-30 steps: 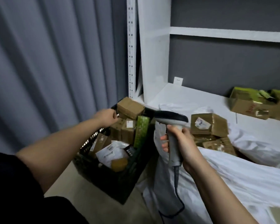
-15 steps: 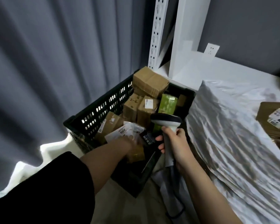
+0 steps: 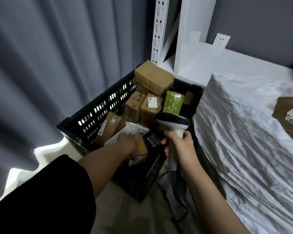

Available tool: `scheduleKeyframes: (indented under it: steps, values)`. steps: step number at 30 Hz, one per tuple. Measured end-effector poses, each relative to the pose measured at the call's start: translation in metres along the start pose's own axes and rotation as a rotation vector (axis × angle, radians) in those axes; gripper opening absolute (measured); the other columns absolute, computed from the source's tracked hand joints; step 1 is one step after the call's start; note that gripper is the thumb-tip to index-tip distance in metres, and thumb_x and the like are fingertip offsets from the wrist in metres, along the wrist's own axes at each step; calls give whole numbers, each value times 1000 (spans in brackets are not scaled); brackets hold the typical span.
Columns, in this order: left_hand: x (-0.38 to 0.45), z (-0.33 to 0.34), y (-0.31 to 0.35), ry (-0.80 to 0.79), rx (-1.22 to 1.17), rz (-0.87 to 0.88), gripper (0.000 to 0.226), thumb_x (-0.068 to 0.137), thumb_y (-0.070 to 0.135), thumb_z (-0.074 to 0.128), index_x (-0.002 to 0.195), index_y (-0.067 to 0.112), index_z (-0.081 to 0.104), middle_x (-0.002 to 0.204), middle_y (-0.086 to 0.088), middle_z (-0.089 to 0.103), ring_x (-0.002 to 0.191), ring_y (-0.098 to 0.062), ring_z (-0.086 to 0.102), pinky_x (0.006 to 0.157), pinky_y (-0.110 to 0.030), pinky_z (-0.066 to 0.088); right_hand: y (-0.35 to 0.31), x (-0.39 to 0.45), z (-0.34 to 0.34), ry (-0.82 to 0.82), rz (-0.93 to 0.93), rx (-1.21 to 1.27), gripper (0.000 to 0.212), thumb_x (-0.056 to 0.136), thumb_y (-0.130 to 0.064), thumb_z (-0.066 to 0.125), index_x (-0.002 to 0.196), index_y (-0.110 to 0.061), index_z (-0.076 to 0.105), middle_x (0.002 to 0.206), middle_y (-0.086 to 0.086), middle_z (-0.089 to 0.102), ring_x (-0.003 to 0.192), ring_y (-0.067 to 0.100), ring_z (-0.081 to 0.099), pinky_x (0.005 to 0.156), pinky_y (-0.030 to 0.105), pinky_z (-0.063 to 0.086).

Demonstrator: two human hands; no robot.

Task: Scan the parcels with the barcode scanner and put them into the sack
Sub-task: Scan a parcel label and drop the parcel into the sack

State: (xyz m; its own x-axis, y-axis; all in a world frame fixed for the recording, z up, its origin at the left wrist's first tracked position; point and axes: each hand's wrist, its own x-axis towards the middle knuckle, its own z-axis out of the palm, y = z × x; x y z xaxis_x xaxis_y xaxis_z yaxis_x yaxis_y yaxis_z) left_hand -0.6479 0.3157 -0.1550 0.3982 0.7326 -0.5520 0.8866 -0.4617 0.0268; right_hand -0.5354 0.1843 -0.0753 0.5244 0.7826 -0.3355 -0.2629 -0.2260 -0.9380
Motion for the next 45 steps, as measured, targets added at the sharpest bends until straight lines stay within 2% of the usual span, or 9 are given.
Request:
scheduleKeyframes:
  steps: [9,12,18,24,30,34,38,41,45]
  values:
    - [-127,-94,-51,143,-729,-38,98,52,51,84,132,10,43,120,-7,58,106,-22,59,89,-36,54,-80,-76,-2,-16,-171,32,8,90,-5,60,84,-6,55,58,5,56,38,11,43,40,21,37]
    - [-176,-100,-41,104,-1072,53,48,79,33,76,118,18,52,105,0,65,89,-11,64,69,-21,54,-101,-99,-12,3,-263,69,14,90,-5,61,78,-6,53,49,3,51,36,10,42,39,19,36]
    - [-225,-91,-6,99,-1567,162,58,80,42,70,130,17,51,103,1,68,92,-15,67,71,-29,55,-108,-127,-54,7,-418,73,15,90,-10,65,96,-8,51,54,2,54,49,18,47,51,29,40]
    - [-240,-93,15,287,-1471,335,58,66,54,70,116,26,61,104,1,66,94,-15,63,77,-29,48,-117,-127,-93,-21,-420,73,44,76,-22,83,107,-21,52,83,0,62,71,16,57,70,36,46]
    - [-253,-102,32,152,-1233,535,56,55,54,75,108,41,63,115,-5,65,104,-24,66,87,-38,52,-119,-134,-99,-317,-426,-36,62,60,-32,85,105,-1,56,62,-2,61,54,12,54,53,22,47]
    - [-266,-108,48,124,-1201,610,58,68,44,79,118,35,52,108,-5,63,97,-24,66,81,-39,52,-113,-136,-94,-349,-400,-152,90,56,-49,91,127,-9,54,110,12,72,103,37,68,89,52,54]
    - [-268,-107,47,155,-1353,625,71,59,33,85,122,35,53,109,-11,62,92,-30,68,92,-51,52,-110,-140,-93,-365,-378,-119,74,58,-44,88,112,-3,58,73,3,65,59,19,56,52,29,49]
    - [-266,-105,48,183,-1365,602,87,58,46,82,136,39,42,117,-5,61,98,-25,68,96,-49,50,-107,-144,-89,-385,-365,-15,43,70,-30,81,99,-7,61,60,-1,55,52,11,45,47,22,40]
    - [-261,-102,35,99,-1228,514,121,41,77,76,143,38,25,131,4,50,115,-20,58,103,-44,46,-115,-143,-88,-226,-365,308,51,77,-21,76,120,-3,53,66,0,56,53,9,46,46,19,40]
